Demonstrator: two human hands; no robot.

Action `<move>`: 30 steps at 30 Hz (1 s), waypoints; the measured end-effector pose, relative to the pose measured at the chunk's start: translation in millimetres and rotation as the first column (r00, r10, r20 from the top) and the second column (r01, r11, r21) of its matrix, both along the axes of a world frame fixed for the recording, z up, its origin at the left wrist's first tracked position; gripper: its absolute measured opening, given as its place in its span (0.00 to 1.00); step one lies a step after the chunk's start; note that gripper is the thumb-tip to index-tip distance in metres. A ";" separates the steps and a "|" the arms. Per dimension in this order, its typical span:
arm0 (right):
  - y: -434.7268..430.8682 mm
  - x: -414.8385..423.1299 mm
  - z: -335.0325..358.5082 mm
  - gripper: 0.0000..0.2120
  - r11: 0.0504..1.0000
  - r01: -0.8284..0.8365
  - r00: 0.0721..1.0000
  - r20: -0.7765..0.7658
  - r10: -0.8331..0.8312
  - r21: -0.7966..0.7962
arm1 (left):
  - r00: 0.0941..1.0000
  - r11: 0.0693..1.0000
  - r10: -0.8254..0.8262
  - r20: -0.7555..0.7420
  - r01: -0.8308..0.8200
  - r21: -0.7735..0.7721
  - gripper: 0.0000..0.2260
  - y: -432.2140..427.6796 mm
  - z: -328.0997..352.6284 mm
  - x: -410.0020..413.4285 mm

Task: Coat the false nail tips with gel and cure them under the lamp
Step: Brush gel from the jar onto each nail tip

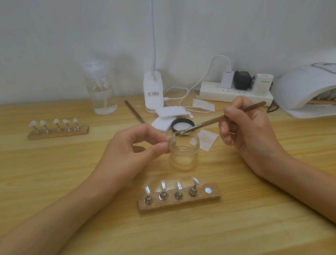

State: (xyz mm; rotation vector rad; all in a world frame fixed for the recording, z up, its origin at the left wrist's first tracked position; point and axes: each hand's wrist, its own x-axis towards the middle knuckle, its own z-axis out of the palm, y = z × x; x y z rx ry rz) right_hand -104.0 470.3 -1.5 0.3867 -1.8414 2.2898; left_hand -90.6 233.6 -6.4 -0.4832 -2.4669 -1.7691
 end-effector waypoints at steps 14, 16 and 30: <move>-1.2 0.5 0.8 0.11 0.997 -0.072 0.996 -0.047 0.073 0.018 | 0.999 0.998 -0.028 0.030 0.026 0.049 0.03 1.0 1.9 1.1; -1.5 0.2 -0.3 0.10 0.998 -0.021 0.999 -0.028 0.023 0.058 | 0.999 0.998 -0.031 0.036 0.029 0.057 0.03 1.5 2.6 1.6; -0.3 0.2 -1.0 0.12 0.998 0.022 0.999 -0.037 -0.019 0.065 | 0.996 0.995 -0.057 0.063 0.051 0.089 0.07 0.6 3.5 3.1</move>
